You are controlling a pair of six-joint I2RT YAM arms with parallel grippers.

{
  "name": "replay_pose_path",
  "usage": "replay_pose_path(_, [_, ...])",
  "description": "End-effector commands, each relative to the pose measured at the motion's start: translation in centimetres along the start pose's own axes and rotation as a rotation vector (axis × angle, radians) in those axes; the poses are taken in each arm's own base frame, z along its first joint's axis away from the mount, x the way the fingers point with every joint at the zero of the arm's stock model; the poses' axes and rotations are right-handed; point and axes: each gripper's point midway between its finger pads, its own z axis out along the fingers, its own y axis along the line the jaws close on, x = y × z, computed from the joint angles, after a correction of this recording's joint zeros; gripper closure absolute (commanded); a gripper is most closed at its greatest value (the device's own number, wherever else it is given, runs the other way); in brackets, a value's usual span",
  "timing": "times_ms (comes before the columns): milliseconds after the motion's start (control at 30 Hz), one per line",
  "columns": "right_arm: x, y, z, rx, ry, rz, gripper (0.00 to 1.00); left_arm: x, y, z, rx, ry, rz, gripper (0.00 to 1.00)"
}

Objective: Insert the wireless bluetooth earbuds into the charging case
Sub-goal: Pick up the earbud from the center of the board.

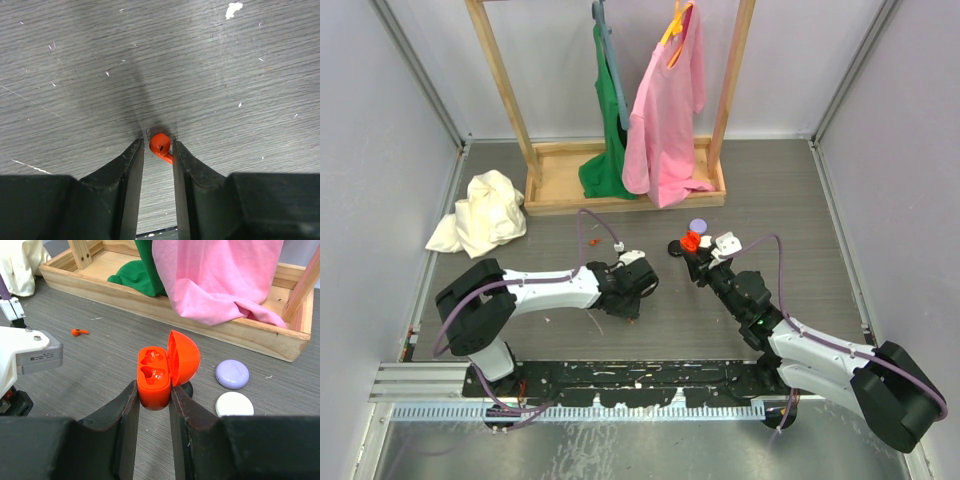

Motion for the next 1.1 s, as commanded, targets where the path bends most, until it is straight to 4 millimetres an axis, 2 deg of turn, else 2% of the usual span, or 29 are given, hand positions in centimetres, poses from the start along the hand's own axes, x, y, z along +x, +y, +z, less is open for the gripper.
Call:
replay_pose_path(0, [-3.1, 0.0, 0.8, 0.01, -0.083, 0.022, 0.99, -0.5, -0.3, 0.1, 0.01, 0.002, 0.013, 0.71])
replay_pose_path(200, [-3.1, 0.2, 0.8, -0.006, -0.083, 0.019, 0.99, 0.0, 0.0, -0.2, 0.016, 0.018, 0.024, 0.78])
replay_pose_path(367, [-3.2, 2.0, 0.9, -0.105, -0.088, -0.001, 0.99, -1.6, 0.3, -1.2, 0.011, -0.053, 0.082, 0.83])
replay_pose_path(500, [-3.0, 3.8, 0.8, -0.216, -0.096, -0.028, 0.99, -4.2, 1.3, -3.1, -0.029, -0.168, 0.156, 0.88])
replay_pose_path(733, [-2.9, 5.8, 0.5, -0.332, -0.124, -0.061, 0.99, -8.7, 2.2, -7.3, -0.051, -0.384, 0.261, 0.91])
replay_pose_path(967, [-3.0, 7.2, -0.2, -0.407, -0.155, -0.091, 0.99, -11.7, 2.5, -11.3, -0.034, -0.561, 0.321, 0.92])
replay_pose_path(1000, [-3.0, 7.4, -0.3, -0.417, -0.158, -0.092, 0.99, -11.9, 2.5, -11.3, -0.034, -0.577, 0.332, 0.92])
replay_pose_path(1067, [-3.2, 7.8, -0.4, -0.442, -0.168, -0.098, 0.99, -13.0, 2.3, -13.5, 0.008, -0.664, 0.33, 0.92])
